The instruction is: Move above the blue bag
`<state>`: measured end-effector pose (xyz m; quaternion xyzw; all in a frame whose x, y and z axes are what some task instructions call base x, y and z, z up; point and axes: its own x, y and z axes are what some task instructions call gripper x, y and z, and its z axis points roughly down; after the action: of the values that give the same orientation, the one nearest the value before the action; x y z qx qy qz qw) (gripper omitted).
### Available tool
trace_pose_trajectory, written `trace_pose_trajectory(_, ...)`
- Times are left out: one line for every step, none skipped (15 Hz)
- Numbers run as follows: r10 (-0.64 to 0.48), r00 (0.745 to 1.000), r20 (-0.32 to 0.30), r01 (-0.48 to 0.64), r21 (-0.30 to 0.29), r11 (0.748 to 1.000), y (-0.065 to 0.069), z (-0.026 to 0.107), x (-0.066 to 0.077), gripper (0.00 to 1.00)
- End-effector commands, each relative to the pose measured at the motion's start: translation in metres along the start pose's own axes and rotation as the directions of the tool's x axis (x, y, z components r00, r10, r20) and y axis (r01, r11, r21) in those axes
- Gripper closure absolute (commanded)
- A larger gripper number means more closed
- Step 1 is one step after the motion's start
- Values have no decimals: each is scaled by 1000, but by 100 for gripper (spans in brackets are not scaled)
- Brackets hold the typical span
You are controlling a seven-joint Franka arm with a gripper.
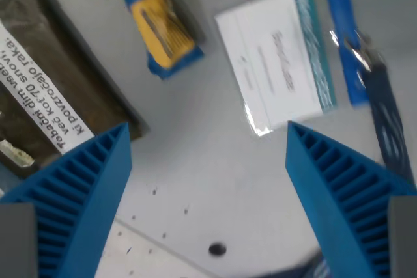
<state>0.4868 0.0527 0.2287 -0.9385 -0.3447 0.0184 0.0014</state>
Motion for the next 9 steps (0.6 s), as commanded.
trace_pose_trajectory(-344,934,-95,344,-17,939,-8,12,6,0)
trace_pose_trajectory(-372,924,-94,371,-19,928,-11,17,9,0)
trace_pose_trajectory(-397,913,-94,397,-21,918,-13,21,13,0)
trace_pose_trajectory(-419,903,-91,419,-21,908,-16,25,16,0)
trace_pose_trajectory(-442,893,-89,442,-23,897,-18,29,20,0)
trace_pose_trajectory(-461,883,-86,461,-23,887,-21,33,24,0)
trace_pose_trajectory(-479,874,-83,479,-23,878,-23,37,27,0)
trace_pose_trajectory(-494,866,-80,494,-24,869,-25,41,31,0)
trace_pose_trajectory(-509,858,-75,509,-22,861,-27,44,34,0)
